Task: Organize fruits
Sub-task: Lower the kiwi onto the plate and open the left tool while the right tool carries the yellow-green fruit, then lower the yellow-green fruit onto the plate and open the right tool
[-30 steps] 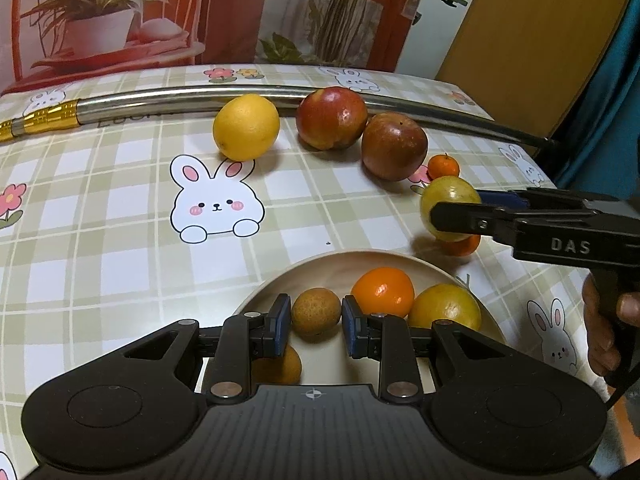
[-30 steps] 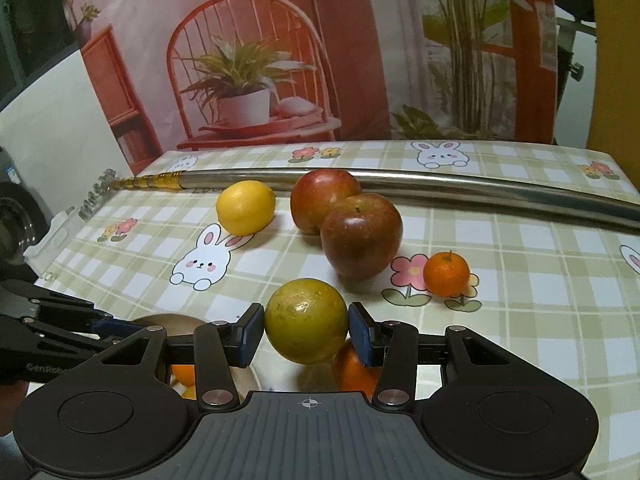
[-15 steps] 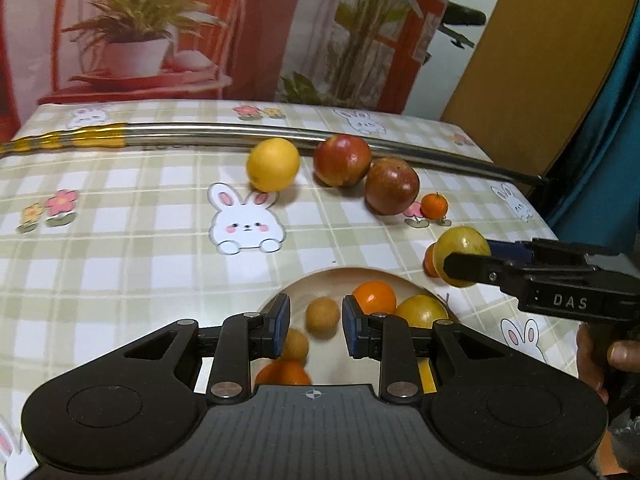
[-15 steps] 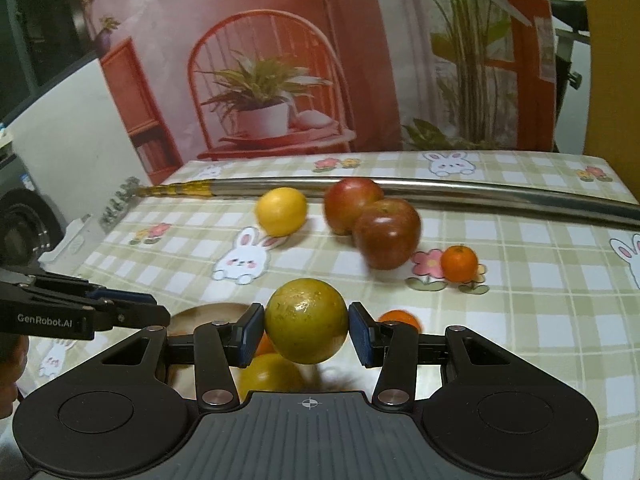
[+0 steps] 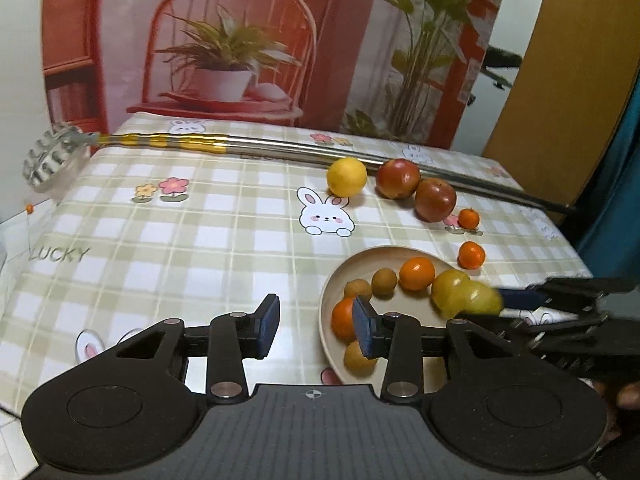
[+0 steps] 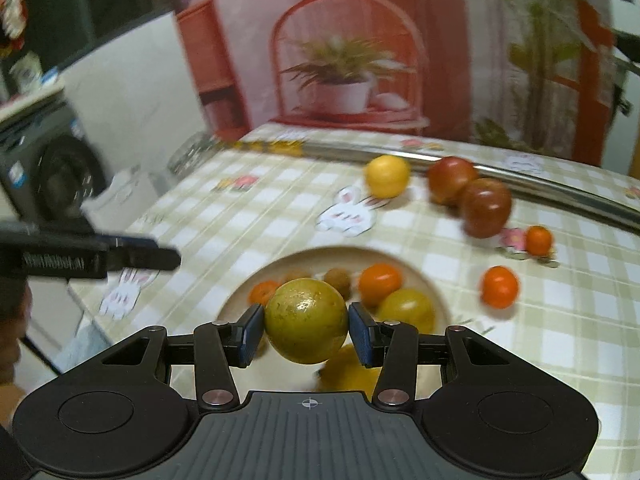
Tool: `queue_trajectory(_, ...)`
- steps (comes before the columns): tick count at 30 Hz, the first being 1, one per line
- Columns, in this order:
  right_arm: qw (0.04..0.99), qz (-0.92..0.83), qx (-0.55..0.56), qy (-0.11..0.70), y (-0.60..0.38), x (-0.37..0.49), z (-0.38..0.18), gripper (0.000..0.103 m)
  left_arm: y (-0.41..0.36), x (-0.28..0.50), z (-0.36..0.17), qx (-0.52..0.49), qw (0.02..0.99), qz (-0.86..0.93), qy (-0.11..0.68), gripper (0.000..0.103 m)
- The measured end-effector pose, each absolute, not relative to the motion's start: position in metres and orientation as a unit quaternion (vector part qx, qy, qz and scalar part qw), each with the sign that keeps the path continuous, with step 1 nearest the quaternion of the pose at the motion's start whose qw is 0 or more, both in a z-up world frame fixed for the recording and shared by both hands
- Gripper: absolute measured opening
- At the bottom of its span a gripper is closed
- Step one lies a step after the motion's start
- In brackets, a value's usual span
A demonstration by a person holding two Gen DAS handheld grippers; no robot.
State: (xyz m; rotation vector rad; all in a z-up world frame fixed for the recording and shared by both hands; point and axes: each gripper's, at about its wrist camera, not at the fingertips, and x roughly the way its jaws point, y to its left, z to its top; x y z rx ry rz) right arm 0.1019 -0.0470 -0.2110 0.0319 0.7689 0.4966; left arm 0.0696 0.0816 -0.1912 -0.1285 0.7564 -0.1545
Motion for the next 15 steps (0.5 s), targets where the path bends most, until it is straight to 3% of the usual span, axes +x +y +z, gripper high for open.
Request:
queue_trajectory(4, 0.885, 0.249, -0.012, 0.393, -0.024, 0.094, -0.218, 0.042, 0.088, 0.051, -0.189, -0.065, 0.931, -0.069, 0.353, 0.054)
queue_trajectory(12, 0.861, 0.273, -0.026, 0.428, -0.008, 0.101, -0.233, 0.043, 0.101, 0.045, -0.195, -0.077, 0.931, -0.068, 0.35, 0.054)
queue_trajectory(15, 0.854, 0.279, -0.028, 0.439, -0.005, 0.104, -0.24, 0.043, 0.102, 0.047, -0.196, -0.091, 0.932, -0.073, 0.344, 0.06)
